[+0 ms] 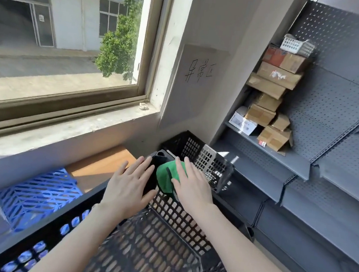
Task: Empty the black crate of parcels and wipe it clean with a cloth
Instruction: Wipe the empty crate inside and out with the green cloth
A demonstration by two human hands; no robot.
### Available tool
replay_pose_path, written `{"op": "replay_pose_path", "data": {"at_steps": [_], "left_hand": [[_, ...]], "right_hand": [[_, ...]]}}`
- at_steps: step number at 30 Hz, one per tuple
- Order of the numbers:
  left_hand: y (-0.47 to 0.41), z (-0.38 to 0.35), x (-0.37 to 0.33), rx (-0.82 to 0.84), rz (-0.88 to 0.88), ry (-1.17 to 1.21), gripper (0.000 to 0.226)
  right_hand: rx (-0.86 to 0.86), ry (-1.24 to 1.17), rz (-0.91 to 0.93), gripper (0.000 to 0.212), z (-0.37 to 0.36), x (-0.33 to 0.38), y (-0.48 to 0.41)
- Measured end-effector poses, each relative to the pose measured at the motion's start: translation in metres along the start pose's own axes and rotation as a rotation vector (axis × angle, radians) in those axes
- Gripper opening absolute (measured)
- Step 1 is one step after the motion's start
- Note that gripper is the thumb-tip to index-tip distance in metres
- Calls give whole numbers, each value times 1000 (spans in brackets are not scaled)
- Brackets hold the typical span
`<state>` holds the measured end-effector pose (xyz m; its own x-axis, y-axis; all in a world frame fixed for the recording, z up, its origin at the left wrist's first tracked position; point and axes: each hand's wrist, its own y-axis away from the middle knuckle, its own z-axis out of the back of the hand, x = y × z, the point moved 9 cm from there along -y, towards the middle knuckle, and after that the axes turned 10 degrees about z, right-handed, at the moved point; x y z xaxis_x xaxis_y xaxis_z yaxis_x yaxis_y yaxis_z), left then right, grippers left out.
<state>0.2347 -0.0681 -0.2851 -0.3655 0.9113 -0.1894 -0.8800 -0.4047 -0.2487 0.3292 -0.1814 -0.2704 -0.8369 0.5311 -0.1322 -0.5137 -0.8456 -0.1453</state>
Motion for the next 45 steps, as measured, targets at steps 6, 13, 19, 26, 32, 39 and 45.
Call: {"op": "replay_pose_path", "data": {"at_steps": [6,13,19,26,32,39,45], "left_hand": [[-1,-1,-1,-44,-4,-27,73],[0,-7,-2,-57,-35,-111,67],[1,-10,-6,-116,-69,-154,70],[17,-12,-14,-130,-92,-173,68],[20,-14,-17,-126,-99,-161,70],[20,-14,-18,-157,-105,-145,67],[19,-11,-17,-198,-108,-126,64]], "right_hand": [[-11,-1,-44,59,-5,2,-25],[-22,-23,-56,65,4,-13,8],[50,-3,-88,73,3,-43,61],[138,85,-175,74,6,-63,128],[104,76,-182,72,-1,-57,112],[2,31,-80,65,-5,-24,42],[-63,18,-32,57,-6,-1,-15]]}}
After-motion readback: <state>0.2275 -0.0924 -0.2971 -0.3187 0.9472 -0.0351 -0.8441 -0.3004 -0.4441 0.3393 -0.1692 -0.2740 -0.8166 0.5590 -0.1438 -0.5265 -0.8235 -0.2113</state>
